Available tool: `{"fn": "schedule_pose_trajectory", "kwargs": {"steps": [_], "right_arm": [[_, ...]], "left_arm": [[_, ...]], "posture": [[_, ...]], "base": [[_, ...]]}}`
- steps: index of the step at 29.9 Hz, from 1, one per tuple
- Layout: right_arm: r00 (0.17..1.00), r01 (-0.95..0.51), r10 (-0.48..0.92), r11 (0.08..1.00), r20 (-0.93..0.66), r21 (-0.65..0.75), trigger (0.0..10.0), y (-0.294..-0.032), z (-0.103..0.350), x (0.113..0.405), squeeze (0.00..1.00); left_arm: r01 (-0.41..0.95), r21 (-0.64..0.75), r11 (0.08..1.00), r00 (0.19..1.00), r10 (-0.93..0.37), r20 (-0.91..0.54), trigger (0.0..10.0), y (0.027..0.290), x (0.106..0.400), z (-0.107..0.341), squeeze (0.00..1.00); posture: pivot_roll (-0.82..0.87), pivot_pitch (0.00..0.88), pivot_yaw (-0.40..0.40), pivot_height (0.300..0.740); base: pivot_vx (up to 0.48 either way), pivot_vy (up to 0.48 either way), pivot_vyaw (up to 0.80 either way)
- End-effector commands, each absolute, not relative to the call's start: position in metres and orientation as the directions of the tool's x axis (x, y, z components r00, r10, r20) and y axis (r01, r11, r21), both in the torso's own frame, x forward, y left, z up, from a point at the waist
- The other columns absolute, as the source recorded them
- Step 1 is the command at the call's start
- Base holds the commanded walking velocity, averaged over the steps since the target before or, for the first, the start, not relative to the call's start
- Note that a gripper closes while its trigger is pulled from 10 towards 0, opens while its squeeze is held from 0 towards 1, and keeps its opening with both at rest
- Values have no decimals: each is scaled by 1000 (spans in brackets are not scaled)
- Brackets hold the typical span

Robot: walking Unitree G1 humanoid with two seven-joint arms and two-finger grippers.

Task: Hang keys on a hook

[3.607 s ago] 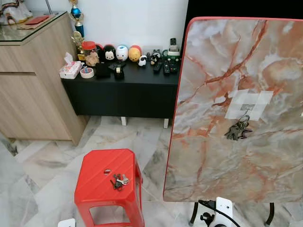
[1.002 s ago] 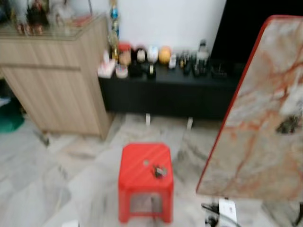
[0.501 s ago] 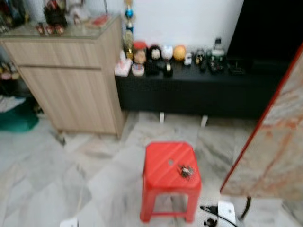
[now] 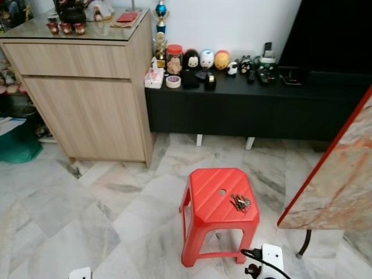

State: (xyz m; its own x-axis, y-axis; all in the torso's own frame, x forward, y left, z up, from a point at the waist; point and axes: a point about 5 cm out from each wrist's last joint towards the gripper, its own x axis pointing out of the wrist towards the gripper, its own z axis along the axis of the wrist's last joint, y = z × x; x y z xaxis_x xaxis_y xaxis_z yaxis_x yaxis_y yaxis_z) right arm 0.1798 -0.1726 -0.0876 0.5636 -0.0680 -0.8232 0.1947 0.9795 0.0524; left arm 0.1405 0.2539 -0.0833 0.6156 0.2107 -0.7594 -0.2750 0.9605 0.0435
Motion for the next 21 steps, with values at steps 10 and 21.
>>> {"fn": "schedule_pose_trajectory", "kwargs": {"steps": [10, 21], "right_arm": [[560, 192, -65, 980, -826, 53, 10000, -174, -87, 180, 0], [565, 134, -54, 991, -823, 27, 10000, -173, -87, 181, 0]], "left_arm": [[-283, 11, 959, 603, 187, -775, 10000, 250, 137, -86, 0], [-280, 6, 960, 605, 181, -775, 10000, 251, 137, -86, 0]], "posture": [[51, 0, -28, 740], [51, 0, -26, 740]], "base": [[0, 0, 0], [234, 0, 0]]}}
